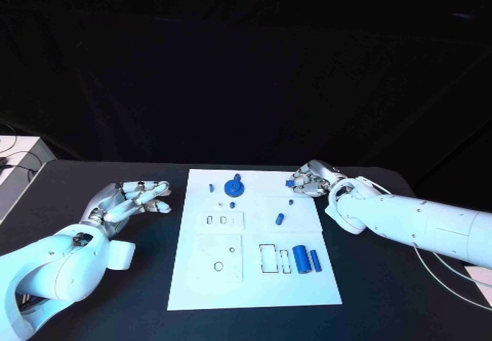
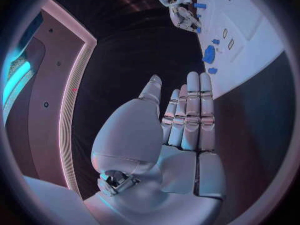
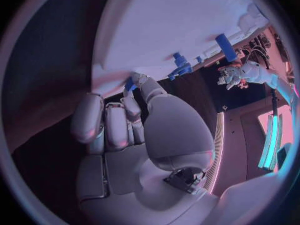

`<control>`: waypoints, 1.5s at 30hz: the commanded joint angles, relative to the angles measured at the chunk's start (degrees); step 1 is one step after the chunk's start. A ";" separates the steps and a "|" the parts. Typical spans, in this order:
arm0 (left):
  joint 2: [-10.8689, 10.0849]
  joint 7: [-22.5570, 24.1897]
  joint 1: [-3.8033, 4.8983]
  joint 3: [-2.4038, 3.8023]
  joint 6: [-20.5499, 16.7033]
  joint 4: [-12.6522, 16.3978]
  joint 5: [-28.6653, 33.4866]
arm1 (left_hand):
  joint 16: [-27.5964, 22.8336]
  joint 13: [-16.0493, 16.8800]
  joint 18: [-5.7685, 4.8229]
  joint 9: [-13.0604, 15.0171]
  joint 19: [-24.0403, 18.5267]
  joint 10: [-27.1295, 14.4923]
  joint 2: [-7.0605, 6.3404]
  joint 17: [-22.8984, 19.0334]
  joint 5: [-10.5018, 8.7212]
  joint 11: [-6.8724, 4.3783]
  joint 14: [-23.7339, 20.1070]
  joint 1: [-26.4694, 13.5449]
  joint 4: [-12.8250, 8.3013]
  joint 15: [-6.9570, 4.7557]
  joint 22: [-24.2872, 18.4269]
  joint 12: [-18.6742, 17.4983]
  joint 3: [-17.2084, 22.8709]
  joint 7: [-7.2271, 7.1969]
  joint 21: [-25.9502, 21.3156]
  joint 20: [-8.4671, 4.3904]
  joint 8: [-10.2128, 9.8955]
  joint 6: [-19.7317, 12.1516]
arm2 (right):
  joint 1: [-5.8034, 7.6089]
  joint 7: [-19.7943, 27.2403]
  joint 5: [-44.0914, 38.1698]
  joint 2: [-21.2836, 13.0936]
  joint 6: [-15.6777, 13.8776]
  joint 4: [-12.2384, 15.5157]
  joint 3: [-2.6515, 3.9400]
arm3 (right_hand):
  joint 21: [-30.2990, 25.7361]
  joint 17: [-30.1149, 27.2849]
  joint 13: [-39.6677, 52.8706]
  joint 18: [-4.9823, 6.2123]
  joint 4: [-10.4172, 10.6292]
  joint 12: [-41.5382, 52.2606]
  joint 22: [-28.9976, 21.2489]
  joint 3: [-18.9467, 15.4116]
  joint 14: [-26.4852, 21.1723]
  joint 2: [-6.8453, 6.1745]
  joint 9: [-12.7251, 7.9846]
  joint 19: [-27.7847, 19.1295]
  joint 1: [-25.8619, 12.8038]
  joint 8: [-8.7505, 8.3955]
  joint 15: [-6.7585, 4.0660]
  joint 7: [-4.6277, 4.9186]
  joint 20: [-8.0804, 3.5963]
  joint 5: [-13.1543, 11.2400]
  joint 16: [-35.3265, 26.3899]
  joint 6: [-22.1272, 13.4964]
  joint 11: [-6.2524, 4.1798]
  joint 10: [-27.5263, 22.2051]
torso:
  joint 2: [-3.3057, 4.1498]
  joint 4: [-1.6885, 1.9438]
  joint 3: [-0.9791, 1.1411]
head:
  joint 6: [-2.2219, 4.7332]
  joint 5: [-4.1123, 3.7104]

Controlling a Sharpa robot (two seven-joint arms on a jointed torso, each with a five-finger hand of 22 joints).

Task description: Assemble the parts on the task board

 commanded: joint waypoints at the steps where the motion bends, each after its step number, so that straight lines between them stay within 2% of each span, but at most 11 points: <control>1: 0.08 0.22 0.00 0.06 1.10 0.12 -0.26 | 0.29 0.03 0.16 0.06 -0.43 0.00 0.27 0.01 -0.36 0.08 -0.05 0.41 -0.30 0.05 -0.05 0.09 0.03 0.06 0.34 -0.03 0.06 0.10 | -0.42 0.04 -0.97 0.08 0.36 0.06 -0.27 | 0.16 0.04 0.12 0.04 -0.30 -0.19 8.12 0.04 0.05 -0.17 -0.06 4.15 -1.02 -0.17 -0.40 0.24 -0.36 0.14 0.10 0.70 -0.11 -0.16 | -0.02 0.01 -0.01 | 0.01 -0.01; 6: 0.09 0.20 0.00 0.06 1.13 0.10 -0.26 | 0.29 0.03 0.16 0.06 -0.43 0.00 0.27 0.01 -0.36 0.08 -0.05 0.41 -0.30 0.05 -0.05 0.09 0.03 0.06 0.34 -0.03 0.06 0.10 | -0.42 0.46 -0.51 0.06 -0.03 0.02 -0.27 | 0.20 0.14 0.08 0.04 -1.24 -0.40 8.13 1.09 0.06 0.67 -0.20 4.14 -0.86 -0.42 -0.37 0.50 -0.35 2.31 0.06 0.39 -0.03 -0.38 | -0.02 0.01 -0.01 | -0.02 0.04; 8: 0.09 0.20 0.00 0.06 1.14 0.11 -0.27 | 0.29 0.03 0.16 0.06 -0.43 0.00 0.27 0.01 -0.36 0.08 -0.05 0.41 -0.30 0.05 -0.05 0.09 0.03 0.06 0.34 -0.03 0.06 0.10 | -0.42 0.69 -0.31 0.01 -0.08 0.06 -0.27 | 0.23 0.20 0.15 0.06 -2.22 -0.34 8.14 2.09 0.06 1.18 -0.27 4.13 -1.34 -0.49 -0.34 0.60 -0.31 3.09 0.03 0.32 -0.01 -0.39 | 0.00 -0.02 -0.01 | 0.00 0.13; 11: 0.13 0.20 0.00 0.06 1.18 0.12 -0.34 | 0.28 0.03 0.17 0.06 -0.44 0.03 0.30 0.00 -0.37 0.06 -0.05 0.48 -0.35 0.04 -0.07 0.09 0.06 0.00 0.37 -0.04 0.08 0.15 | -0.42 1.01 -0.10 -0.08 -0.09 0.32 -0.27 | 0.20 0.21 0.18 0.09 -2.69 -0.31 8.12 2.55 0.07 1.10 -0.27 4.13 -2.18 -0.49 -0.34 0.56 -0.31 3.09 -0.02 0.35 -0.02 -0.31 | 0.03 -0.05 0.01 | 0.00 0.20; 17: 0.32 0.04 0.00 0.06 1.34 0.09 -0.67 | 0.39 0.05 0.13 0.06 -0.38 1.25 0.42 0.06 -0.38 -0.27 0.02 0.47 -0.26 -0.11 -0.04 0.07 0.11 -0.18 0.49 -0.14 0.07 0.61 | -0.30 1.36 0.05 -0.44 0.15 1.66 -0.25 | 0.25 0.20 0.26 0.08 -2.32 -0.17 8.13 1.87 0.09 0.73 -0.25 4.14 -2.80 -0.48 -0.35 0.43 -0.30 2.76 -0.05 0.49 -0.07 -0.12 | -0.01 -0.04 0.05 | -0.03 0.31; 26: 0.78 -0.72 0.00 0.06 1.48 -0.12 -1.61 | 1.67 0.11 -0.36 0.07 0.06 5.25 0.45 0.95 -0.33 -1.33 0.41 0.89 0.34 -0.79 0.35 0.24 0.23 -0.48 1.21 -0.91 0.09 0.90 | 1.17 0.52 -1.03 -1.23 1.72 5.16 -0.21 | 0.38 0.31 0.40 0.04 -1.74 -0.02 8.16 1.19 0.13 0.72 -0.24 4.17 -2.82 -0.47 -0.42 0.25 -0.36 2.49 0.00 0.87 -0.15 0.17 | -0.09 -0.13 0.03 | 0.11 0.36; 33: 1.24 -1.57 0.01 0.06 1.76 -0.22 -2.94 | 5.11 0.19 -0.71 0.07 0.74 8.16 0.37 3.08 -0.31 -2.35 0.88 1.45 0.29 -1.64 1.63 0.46 0.50 -0.85 3.32 -1.91 0.10 1.05 | 2.71 -0.75 -2.58 -1.33 3.26 7.20 -0.22 | 0.55 0.39 0.40 -0.01 -1.12 -0.08 8.19 0.75 0.14 0.58 -0.24 4.18 -2.93 -0.52 -0.48 0.12 -0.40 1.73 0.04 1.08 -0.23 0.28 | -0.12 -0.05 -0.01 | 0.35 0.46; 39: 1.60 -2.14 0.02 0.06 2.04 -0.28 -4.05 | 9.72 0.30 -1.17 0.06 -0.28 9.56 0.28 5.89 -0.33 -2.77 -0.63 1.44 0.22 -2.05 3.60 0.63 0.57 -1.08 6.18 -2.65 0.08 1.05 | 3.87 -1.65 -3.54 -1.16 4.40 7.96 -0.22 | 0.61 0.46 0.46 -0.04 -0.49 -0.08 8.20 0.49 0.16 0.39 -0.27 4.19 -2.89 -0.56 -0.49 0.07 -0.43 1.33 0.07 1.14 -0.25 0.41 | -0.10 0.01 -0.06 | 0.44 0.47; 45: 1.93 -3.03 0.03 0.06 2.00 -0.39 -5.91 | 14.89 0.54 -1.15 0.07 -0.34 11.43 0.27 8.68 -0.28 -3.61 -0.71 1.43 -0.21 -2.80 5.86 1.55 0.59 -1.43 9.67 -3.42 0.11 1.32 | 4.72 -2.70 -4.60 -1.03 6.39 8.85 -0.23 | 0.75 0.49 0.55 -0.08 0.35 -0.10 8.23 0.31 0.18 0.14 -0.29 4.20 -2.66 -0.56 -0.53 0.00 -0.47 0.90 0.06 1.28 -0.28 0.54 | -0.04 0.04 -0.03 | 0.53 0.56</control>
